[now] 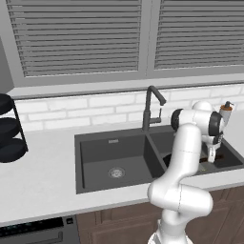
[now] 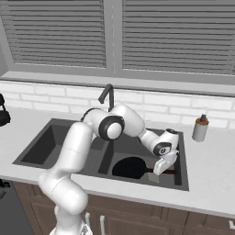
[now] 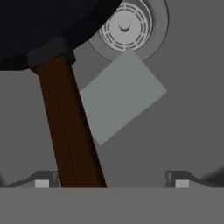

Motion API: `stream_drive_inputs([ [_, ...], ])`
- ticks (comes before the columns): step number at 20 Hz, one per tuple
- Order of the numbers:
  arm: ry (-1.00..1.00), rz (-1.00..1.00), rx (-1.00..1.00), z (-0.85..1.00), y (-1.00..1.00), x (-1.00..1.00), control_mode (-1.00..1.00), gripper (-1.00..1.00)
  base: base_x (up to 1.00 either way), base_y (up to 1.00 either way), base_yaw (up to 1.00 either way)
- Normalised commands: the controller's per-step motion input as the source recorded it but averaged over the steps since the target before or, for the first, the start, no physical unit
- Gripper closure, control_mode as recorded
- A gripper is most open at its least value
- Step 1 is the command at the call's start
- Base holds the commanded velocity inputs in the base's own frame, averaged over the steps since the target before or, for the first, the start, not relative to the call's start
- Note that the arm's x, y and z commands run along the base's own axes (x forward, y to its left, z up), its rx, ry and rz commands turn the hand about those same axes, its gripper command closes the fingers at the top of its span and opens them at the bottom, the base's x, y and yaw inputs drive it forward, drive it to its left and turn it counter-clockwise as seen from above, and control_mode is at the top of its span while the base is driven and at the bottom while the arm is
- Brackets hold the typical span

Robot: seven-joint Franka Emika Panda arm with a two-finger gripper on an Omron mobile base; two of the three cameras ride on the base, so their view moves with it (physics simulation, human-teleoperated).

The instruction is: Pick the pan and sponge and place them into the sink. Then turn on the water.

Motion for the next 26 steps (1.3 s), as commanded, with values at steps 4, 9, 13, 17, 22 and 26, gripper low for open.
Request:
stream_drive_inputs([
  [4, -0.08, 0.00, 0.02, 0.17, 0.00, -0.03, -1.00, -1.00, 0.00, 0.00, 0.00],
  [9, -0.07, 0.00, 0.11, 0.94, 0.08, -0.09, -1.00, -1.00, 0.00, 0.00, 0.00],
  [13, -0.01, -0.02, 0.09, 0.98, 0.36, -0.02, -1.00, -1.00, 0.00, 0.00, 0.00],
  [17, 0.05, -0.17, 0.08, 0.50, 0.31, -0.04, -1.00, -1.00, 0.00, 0.00, 0.00],
  [22, 0.09, -0.02, 0.18, 0.04, -0.03, 0.11, -1.00, -1.00, 0.00, 0.00, 0.00],
  [26, -0.02, -0.35, 0.30, 0.00, 0.22, 0.03, -1.00, -1.00, 0.00, 0.00, 0.00],
])
